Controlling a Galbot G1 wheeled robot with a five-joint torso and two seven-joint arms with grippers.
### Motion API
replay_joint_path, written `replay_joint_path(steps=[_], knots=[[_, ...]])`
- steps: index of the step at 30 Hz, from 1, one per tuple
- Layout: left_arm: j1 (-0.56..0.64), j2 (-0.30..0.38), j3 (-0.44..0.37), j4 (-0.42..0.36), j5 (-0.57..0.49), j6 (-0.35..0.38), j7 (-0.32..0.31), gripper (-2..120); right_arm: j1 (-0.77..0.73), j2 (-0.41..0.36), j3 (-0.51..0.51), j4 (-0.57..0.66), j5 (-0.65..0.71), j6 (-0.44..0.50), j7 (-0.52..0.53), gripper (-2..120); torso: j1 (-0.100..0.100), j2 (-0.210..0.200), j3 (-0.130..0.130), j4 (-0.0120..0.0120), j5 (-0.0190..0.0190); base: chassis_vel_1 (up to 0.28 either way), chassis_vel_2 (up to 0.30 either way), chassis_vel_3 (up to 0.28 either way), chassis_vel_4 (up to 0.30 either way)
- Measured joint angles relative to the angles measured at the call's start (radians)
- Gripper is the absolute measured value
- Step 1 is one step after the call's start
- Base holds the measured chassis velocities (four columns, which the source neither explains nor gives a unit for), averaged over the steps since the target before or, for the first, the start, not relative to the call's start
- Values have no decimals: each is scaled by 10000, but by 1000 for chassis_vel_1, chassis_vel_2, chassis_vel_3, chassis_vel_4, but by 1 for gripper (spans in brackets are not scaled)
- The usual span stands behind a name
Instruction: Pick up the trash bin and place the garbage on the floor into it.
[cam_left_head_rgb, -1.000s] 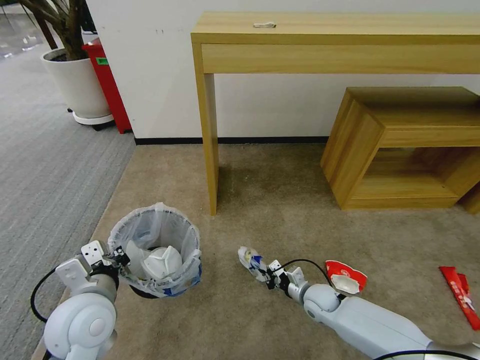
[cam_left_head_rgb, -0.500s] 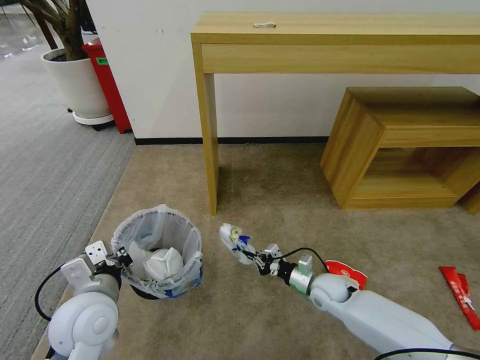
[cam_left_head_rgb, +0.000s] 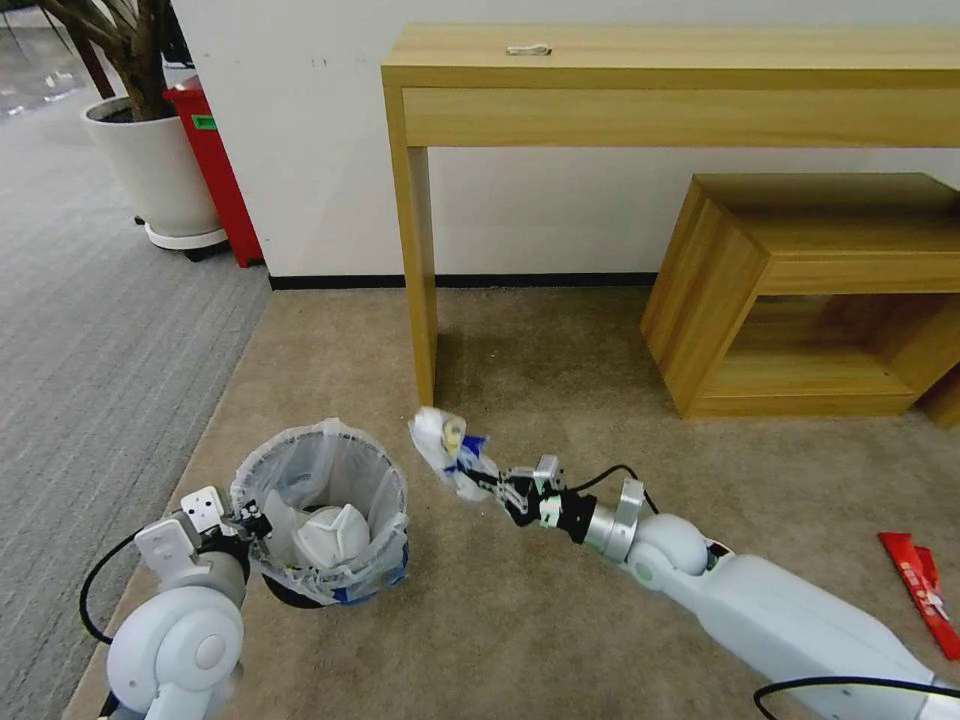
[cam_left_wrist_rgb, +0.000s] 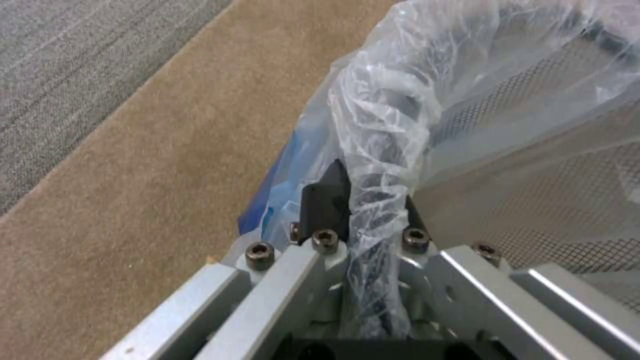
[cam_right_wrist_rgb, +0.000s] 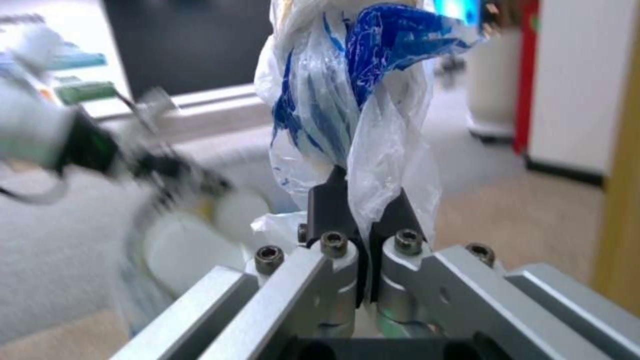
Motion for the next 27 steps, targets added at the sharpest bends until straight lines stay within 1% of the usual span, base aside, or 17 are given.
replay_joint_path(steps=[2, 6, 8, 9, 11, 12, 13, 16, 17, 20, 21, 24, 27], knots=[[-12, -17, 41, 26, 26, 4, 3, 1, 253, -90, -53, 513, 140, -80, -89, 0, -1, 0, 0, 0, -1, 0, 0, 0, 0], [-14, -35, 84, 52, 76, 7, 13, 1, 603, -115, -276, 947, 239, -200, -114, 0, 0, 0, 0, 0, -2, 0, 0, 0, 0], [-13, -58, 116, 57, 109, 11, 22, 1, 947, -58, -637, 1237, 334, -283, -23, 0, 0, 0, 0, 0, -1, 0, 0, 0, 0], [-13, -58, 116, 57, 109, 11, 22, 1, 947, -58, -637, 1237, 334, -283, -23, 0, 0, 0, 0, 0, -1, 0, 0, 0, 0], [-17, -67, 159, 60, 133, 19, 30, 1, 1336, 99, -1137, 1389, 395, -321, 191, 0, 0, 0, 0, 0, -2, 0, 0, 0, 0], [-23, -76, 178, 60, 142, 24, 30, 1, 1525, 206, -1373, 1408, 424, -344, 285, 0, -1, 0, 0, 0, 0, 0, 0, 0, 0], [-23, -76, 178, 60, 142, 24, 30, 1, 1525, 206, -1373, 1408, 424, -344, 285, 0, -1, 0, 0, 0, 0, 0, 0, 0, 0], [-48, -124, 232, 80, 175, 32, 33, 1, 2050, 493, -2131, 1396, 485, -391, 440, 0, -1, 0, 0, 1, -2, 0, 0, 0, 0], [-48, -124, 232, 80, 175, 32, 33, 1, 2050, 493, -2131, 1396, 485, -391, 440, 0, -1, 0, 0, 1, -2, 0, 0, 0, 0], [-73, -162, 261, 84, 198, 34, 36, 1, 2547, 739, -2884, 1236, 526, -408, 522, 0, 0, 0, 0, 1, -2, 0, 0, 0, 0], [-73, -162, 261, 84, 198, 34, 36, 1, 2547, 739, -2884, 1236, 526, -408, 522, 0, 0, 0, 0, 1, -2, 0, 0, 0, 0], [-90, -151, 220, 65, 163, 44, 33, 1, 2956, 919, -3445, 1071, 535, -411, 540, 0, 0, 0, 0, 1, -2, 0, 0, 0, 0], [-98, -134, 178, 18, 116, 55, 14, 1, 3078, 1004, -3654, 938, 534, -410, 541, 0, 0, 1, 0, 1, -1, 0, 0, 0, 0]])
